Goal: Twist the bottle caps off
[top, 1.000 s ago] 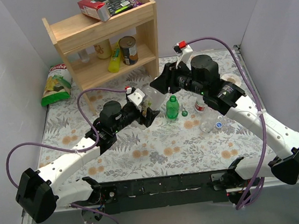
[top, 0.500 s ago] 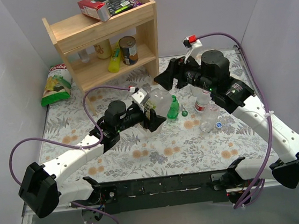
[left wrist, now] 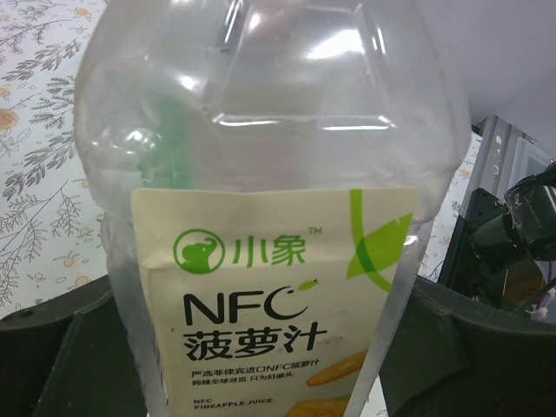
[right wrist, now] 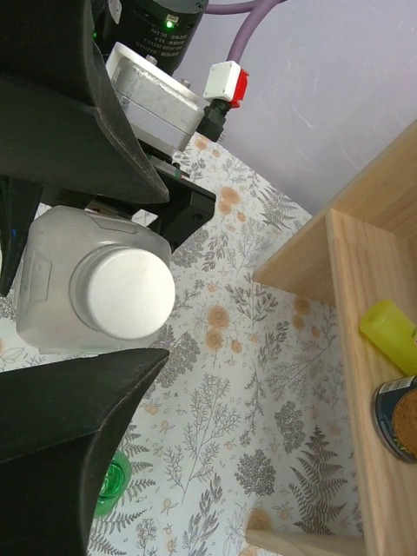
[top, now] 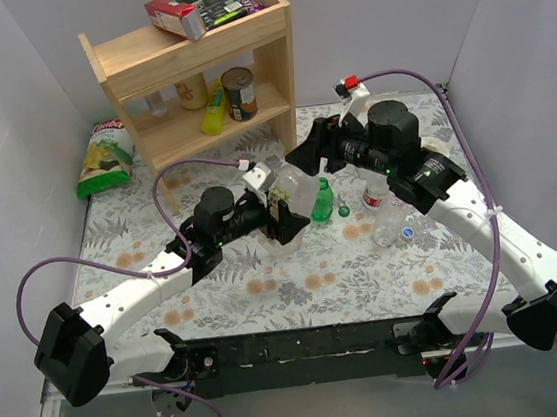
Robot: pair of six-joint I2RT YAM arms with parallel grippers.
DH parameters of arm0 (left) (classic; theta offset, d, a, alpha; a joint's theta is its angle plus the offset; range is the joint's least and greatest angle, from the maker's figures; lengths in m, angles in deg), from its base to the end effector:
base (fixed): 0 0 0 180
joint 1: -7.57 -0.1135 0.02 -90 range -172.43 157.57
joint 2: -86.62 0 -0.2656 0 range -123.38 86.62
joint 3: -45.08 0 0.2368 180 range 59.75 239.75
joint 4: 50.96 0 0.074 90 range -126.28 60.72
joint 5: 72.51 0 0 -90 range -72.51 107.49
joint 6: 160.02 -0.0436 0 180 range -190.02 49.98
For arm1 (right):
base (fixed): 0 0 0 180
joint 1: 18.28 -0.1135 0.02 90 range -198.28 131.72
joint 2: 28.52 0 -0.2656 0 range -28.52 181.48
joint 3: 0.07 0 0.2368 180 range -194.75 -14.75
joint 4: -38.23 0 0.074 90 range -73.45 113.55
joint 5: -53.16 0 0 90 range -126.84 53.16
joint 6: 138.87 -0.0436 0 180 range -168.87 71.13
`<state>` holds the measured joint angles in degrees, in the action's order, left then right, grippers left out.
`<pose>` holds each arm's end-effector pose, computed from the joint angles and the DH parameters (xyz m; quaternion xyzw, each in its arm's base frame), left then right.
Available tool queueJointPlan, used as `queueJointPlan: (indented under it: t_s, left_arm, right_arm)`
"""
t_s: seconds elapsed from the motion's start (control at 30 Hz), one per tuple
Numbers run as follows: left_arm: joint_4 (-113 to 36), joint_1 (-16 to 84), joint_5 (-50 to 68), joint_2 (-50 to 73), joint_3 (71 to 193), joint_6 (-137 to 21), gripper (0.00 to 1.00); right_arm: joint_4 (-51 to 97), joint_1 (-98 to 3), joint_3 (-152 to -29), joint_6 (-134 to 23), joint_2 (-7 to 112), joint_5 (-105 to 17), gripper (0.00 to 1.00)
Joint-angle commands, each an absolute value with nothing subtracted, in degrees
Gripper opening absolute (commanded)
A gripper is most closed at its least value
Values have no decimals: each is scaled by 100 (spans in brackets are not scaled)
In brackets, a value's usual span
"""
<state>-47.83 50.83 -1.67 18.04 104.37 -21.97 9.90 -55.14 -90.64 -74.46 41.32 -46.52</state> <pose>0.1862 -0.1949 0.2978 0.0721 0.7723 -0.5324 0.3390 0.2083 0.1654 0.4312 -0.1289 0.7407 0.3945 0.5284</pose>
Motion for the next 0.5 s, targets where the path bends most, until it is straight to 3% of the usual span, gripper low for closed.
queueJointPlan:
  t_s: [0.0, 0.47]
  left_arm:
    - [-4946, 5107, -88, 2096, 10669, -2150, 29]
    - [-5008, 5107, -150, 2131, 10625, -2142, 29]
  right_arm:
    - [1265, -5519, -9007, -7550, 4065, -4739, 72]
    - [1494, -5519, -8664, -7559, 3819, -4598, 48]
